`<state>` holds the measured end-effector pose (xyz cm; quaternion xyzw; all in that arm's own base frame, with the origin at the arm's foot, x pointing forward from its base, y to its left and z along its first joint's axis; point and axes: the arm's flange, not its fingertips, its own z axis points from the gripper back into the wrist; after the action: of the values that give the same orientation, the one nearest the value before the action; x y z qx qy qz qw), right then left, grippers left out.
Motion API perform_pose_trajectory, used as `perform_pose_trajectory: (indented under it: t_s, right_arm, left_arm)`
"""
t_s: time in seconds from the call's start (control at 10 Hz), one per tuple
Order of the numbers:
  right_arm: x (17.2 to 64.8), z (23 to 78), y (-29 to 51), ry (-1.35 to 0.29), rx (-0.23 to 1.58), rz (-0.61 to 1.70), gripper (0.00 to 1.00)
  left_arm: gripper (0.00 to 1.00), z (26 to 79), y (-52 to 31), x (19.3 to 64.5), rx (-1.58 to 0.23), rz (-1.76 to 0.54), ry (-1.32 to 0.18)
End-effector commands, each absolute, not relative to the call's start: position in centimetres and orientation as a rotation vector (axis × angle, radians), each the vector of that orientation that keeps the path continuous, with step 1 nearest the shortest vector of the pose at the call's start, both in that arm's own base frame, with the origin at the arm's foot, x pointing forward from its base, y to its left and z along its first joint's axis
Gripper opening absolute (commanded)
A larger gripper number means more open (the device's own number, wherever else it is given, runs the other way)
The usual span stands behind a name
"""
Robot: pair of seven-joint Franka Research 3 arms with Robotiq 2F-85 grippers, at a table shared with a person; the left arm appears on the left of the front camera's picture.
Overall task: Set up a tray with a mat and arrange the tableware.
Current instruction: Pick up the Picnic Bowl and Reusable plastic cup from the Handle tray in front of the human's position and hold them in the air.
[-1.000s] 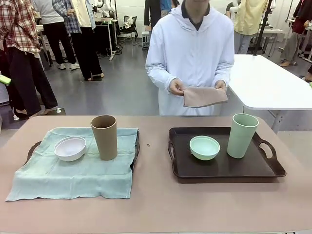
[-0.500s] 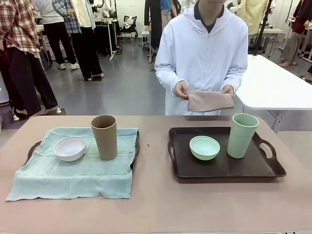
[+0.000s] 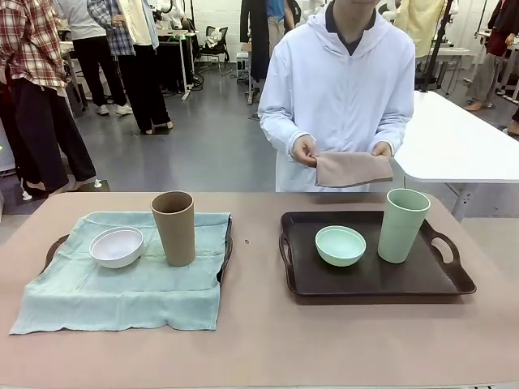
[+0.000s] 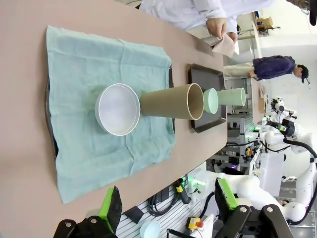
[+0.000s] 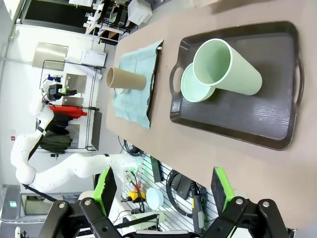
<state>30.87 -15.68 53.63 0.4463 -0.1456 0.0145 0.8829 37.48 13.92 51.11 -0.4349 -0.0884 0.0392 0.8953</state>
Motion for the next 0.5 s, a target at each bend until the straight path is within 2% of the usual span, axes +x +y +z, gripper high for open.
perform_pose_trajectory:
  t_s: [0.0,0.4]
  right_arm:
    - [30.76,53.72,-15.72,-0.302,0.931,0.038,1.0]
    - [30.76,53.72,-15.72,-0.302,0.931,0.038,1.0]
  left_arm:
    - [1.0,51.27,13.95,37.71,-0.899,0.096,-0.196]
    - [1.0,51.27,13.95,37.71,-0.899,0.096,-0.196]
